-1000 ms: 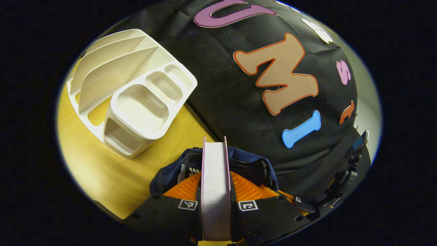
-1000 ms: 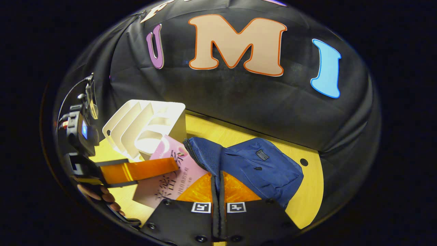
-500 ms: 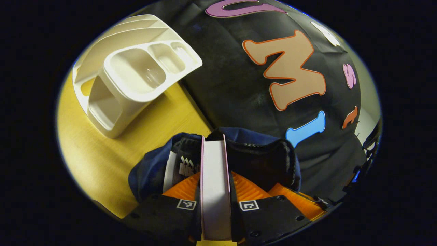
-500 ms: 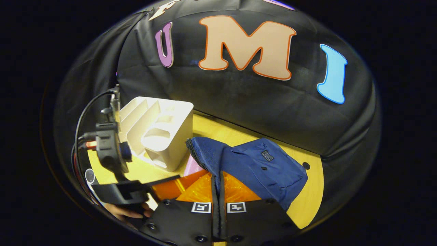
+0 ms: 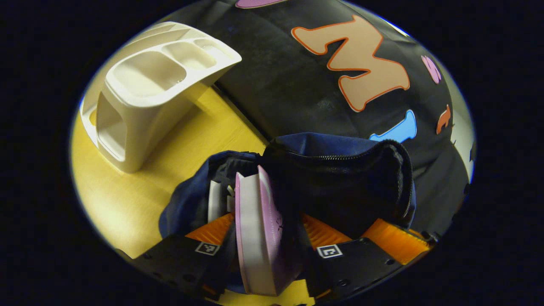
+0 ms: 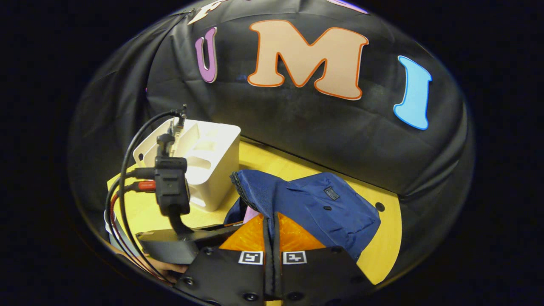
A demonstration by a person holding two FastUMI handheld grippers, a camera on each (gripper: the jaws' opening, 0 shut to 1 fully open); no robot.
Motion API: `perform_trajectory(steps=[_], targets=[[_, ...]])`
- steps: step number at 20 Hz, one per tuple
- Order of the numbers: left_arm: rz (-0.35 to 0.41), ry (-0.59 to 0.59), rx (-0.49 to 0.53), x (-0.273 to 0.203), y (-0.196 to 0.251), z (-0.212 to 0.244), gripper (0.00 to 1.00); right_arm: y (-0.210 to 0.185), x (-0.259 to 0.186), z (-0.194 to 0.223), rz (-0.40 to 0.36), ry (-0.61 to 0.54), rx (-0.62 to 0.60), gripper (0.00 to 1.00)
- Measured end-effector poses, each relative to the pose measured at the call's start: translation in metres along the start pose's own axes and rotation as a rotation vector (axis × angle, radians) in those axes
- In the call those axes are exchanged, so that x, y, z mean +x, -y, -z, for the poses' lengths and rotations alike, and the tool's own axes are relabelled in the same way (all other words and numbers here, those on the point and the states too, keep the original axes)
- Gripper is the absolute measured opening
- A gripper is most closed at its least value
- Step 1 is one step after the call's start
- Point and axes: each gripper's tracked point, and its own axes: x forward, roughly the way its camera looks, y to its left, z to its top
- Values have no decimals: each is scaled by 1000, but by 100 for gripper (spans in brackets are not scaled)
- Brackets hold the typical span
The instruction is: Open the schoolbag, grab two books from the bookshelf and put them into the schoolbag.
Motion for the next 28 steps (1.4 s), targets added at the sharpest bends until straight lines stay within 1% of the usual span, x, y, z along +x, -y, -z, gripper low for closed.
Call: perform_trajectory(steps=[2, 3, 4, 8, 10, 13, 14, 15, 17, 20, 21, 22, 23, 24, 27, 28], targets=[[-13, 5, 59, -12, -1, -6, 81, -1, 2, 1, -5, -3, 14, 3], [-8, 11, 75, -26, 1, -12, 77, -1, 3, 3, -7, -7, 23, 3], [-1, 24, 93, -37, 3, -20, 83, -1, 4, 4, -9, -10, 27, 3], [3, 73, 233, -81, 11, -58, 82, -5, 9, 8, -14, -25, 47, 4], [16, 110, 291, -97, 19, -82, 83, -7, 11, 9, -19, -33, 64, 9], [16, 152, 329, -116, 22, -116, 82, -9, 11, 12, -10, -41, 94, 21], [14, 159, 343, -122, 22, -127, 82, -10, 9, 13, -5, -45, 101, 29], [3, 163, 359, -122, 18, -133, 82, -13, 5, 12, -13, -45, 106, 27], [-12, 166, 405, -128, 14, -148, 82, -19, -5, 9, -24, -32, 106, 53], [-30, 186, 502, -136, 7, -169, 83, -21, -19, -9, -13, 40, 131, 92], [-34, 195, 532, -139, 7, -174, 85, -18, -25, -18, 3, 79, 148, 94], [-34, 208, 555, -143, 8, -181, 85, -14, -29, -28, 27, 125, 163, 89], [-36, 226, 572, -146, 9, -187, 85, -11, -33, -39, 54, 174, 178, 94], [-40, 252, 592, -149, 9, -196, 87, -10, -38, -50, 76, 227, 189, 94], [-73, 393, 684, -158, 15, -236, 91, -9, -56, -76, 150, 383, 185, 94], [-84, 441, 717, -165, 20, -248, 90, -8, -62, -84, 180, 427, 175, 94]])
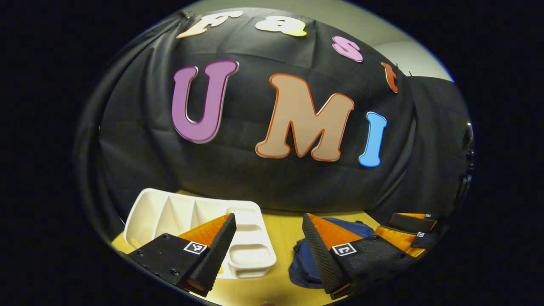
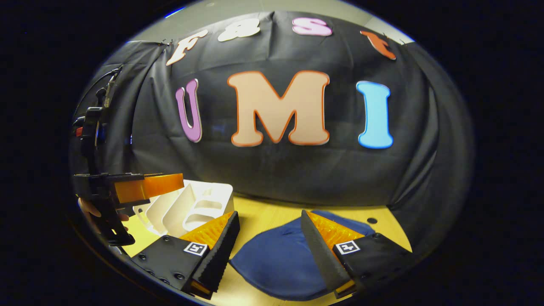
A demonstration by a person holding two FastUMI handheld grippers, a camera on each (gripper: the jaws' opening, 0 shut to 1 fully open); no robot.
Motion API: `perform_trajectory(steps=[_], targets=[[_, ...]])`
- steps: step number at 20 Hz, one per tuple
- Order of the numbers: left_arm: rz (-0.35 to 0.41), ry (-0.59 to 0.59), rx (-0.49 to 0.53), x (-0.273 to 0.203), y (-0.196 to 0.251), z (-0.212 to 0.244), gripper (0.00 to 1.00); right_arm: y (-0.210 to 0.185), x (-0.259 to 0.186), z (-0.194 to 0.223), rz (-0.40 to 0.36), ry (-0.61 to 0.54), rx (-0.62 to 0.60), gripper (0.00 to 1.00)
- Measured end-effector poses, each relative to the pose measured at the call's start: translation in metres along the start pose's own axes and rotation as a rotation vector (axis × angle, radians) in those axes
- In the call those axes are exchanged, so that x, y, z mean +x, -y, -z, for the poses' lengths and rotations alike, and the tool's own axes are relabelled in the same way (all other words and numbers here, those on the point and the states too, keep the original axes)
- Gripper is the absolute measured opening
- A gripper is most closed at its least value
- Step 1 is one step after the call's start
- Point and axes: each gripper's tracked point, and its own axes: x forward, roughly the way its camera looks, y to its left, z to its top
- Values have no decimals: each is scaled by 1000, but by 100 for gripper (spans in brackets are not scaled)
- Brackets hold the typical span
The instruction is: Open the schoolbag, grab two books from the bookshelf and put them into the schoolbag.
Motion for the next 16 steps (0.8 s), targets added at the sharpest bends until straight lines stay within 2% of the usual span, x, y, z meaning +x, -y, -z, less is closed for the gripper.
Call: perform_trajectory(steps=[2, 3, 5, 6, 10, 16], targets=[[-34, 85, 64, -5, -11, -26, 90, -5, -7, -19, 23, 87, -20, 93], [-40, 125, 91, -8, -14, -39, 94, -7, -11, -27, 29, 121, -29, 94], [-42, 172, 138, -15, -15, -60, 90, -11, -15, -41, 36, 175, -31, 93], [-40, 187, 152, -16, -14, -67, 96, -12, -17, -46, 37, 190, -23, 95], [-33, 215, 152, -20, -14, -82, 92, -10, -24, -63, 46, 231, 27, 92], [-49, 215, 156, -24, -18, -84, 94, 2, -27, -77, 78, 261, 29, 93]])
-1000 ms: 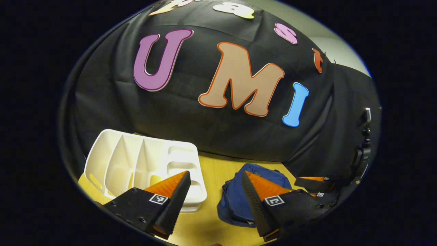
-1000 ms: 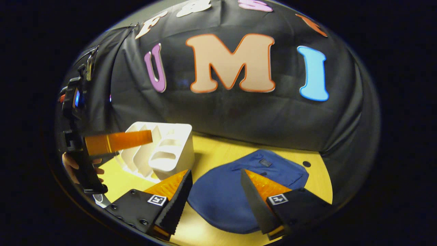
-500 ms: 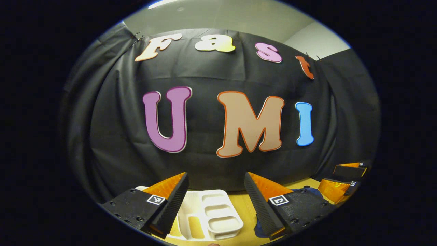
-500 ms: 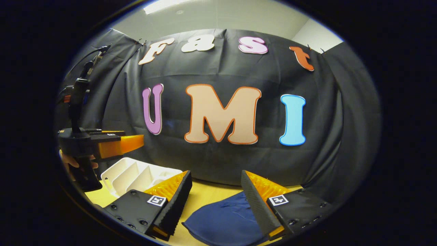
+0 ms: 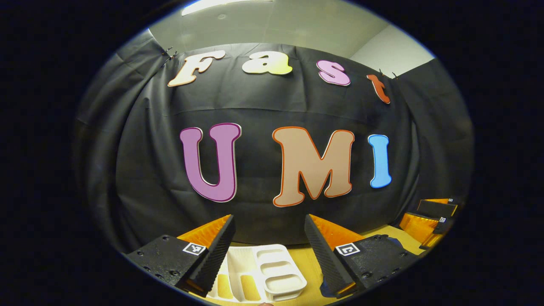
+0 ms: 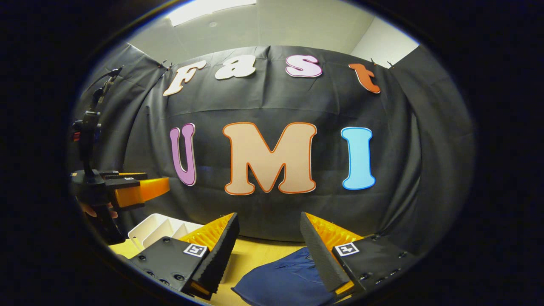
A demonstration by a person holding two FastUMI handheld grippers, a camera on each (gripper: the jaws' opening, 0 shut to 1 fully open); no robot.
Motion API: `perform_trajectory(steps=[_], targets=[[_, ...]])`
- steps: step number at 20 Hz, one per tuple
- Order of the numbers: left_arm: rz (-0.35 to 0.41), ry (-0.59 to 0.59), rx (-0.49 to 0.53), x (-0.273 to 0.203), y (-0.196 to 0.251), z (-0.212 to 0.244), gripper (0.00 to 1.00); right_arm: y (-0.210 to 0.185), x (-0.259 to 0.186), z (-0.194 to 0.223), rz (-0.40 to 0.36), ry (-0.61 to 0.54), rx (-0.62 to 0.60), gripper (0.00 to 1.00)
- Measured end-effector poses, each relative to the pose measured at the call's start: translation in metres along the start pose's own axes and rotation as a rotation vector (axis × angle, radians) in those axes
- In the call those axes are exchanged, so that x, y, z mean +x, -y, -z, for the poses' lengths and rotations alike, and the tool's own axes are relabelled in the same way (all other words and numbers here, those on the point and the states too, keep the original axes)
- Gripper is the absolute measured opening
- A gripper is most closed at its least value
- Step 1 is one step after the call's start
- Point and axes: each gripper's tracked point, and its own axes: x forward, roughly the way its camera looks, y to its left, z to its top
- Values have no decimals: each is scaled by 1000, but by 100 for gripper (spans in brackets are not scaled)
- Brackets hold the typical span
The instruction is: Open the schoolbag, grab two books from the bookshelf and put them into the schoolbag.
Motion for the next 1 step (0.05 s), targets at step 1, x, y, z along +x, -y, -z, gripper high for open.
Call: perform_trajectory(steps=[1], targets=[[2, 4, 0, 1, 0, -2, 94, 2, 0, -3, 6, 6, -1, 93]])
